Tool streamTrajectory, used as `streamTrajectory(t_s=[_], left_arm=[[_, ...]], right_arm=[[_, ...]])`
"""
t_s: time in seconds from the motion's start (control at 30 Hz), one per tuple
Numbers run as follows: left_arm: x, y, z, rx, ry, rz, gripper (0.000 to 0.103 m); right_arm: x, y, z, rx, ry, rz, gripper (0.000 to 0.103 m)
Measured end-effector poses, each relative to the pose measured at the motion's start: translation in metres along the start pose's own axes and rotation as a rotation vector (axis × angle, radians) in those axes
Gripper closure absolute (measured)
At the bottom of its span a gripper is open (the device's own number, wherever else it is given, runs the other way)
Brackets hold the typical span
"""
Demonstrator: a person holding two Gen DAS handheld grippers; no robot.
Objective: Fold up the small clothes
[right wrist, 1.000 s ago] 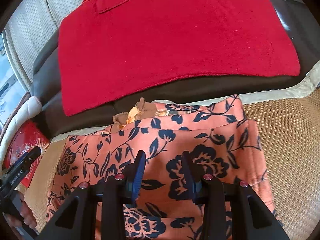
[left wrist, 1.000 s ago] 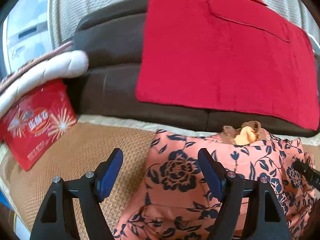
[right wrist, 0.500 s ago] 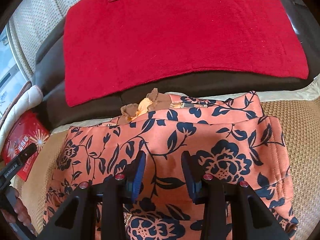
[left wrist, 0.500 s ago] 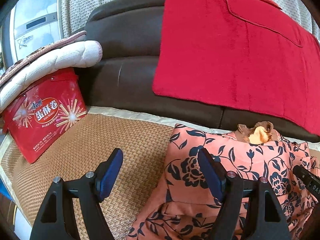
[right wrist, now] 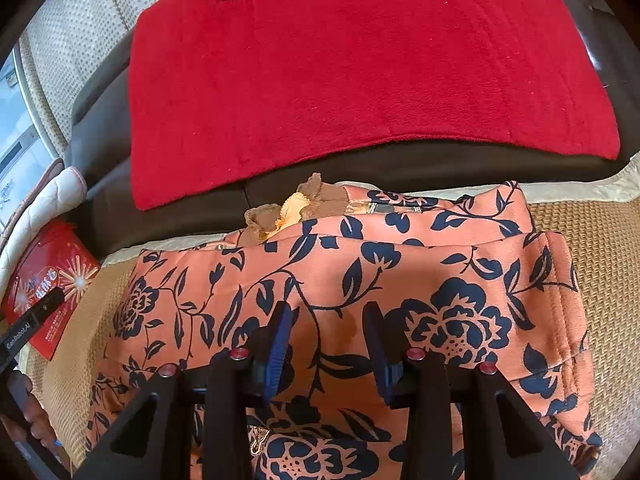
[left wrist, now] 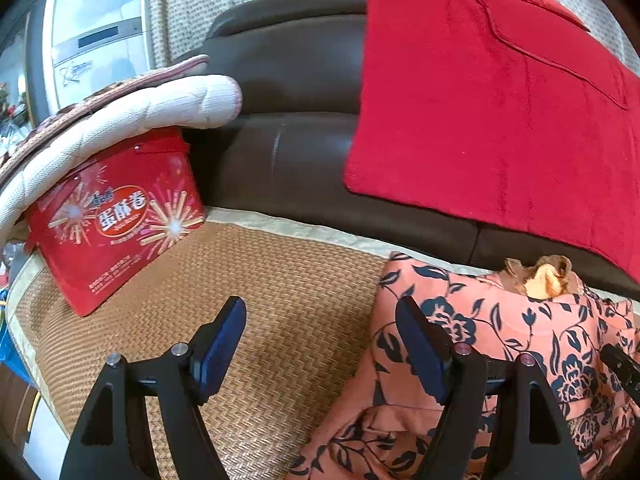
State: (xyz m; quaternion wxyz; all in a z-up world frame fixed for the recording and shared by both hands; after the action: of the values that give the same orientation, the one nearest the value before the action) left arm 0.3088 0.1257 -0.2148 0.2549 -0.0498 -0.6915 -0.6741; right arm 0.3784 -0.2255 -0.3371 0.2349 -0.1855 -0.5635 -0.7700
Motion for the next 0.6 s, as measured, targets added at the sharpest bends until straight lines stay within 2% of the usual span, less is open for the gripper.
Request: streamTrajectory(t_s=[0.47,0.6], left_arm=[[-0.002,0.0,0.016,0.021,0.053,0.003,0.025],[-0.017,-0.012,0.014,-0.001,0.033,0.059,0.025]], right_arm=[[-0.003,-0.001,0.003,0.011,0.01,0.005,0.062],[-0.007,-0.005,-0.003,0.007,-0.018,0.032,0.062]])
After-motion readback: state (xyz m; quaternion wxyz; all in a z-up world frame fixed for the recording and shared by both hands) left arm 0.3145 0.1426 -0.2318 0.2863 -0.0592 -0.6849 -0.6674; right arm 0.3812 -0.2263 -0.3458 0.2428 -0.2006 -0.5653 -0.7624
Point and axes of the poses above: each gripper's, at about its wrist camera, not at the fingertips, and x roughly against the way its jaws point, z to its left, y to its top, the point moved 10 cm from there along -x, roughly the way its jaws point, and after that the axes turned 15 degrees about -z, right-handed, at the moved point
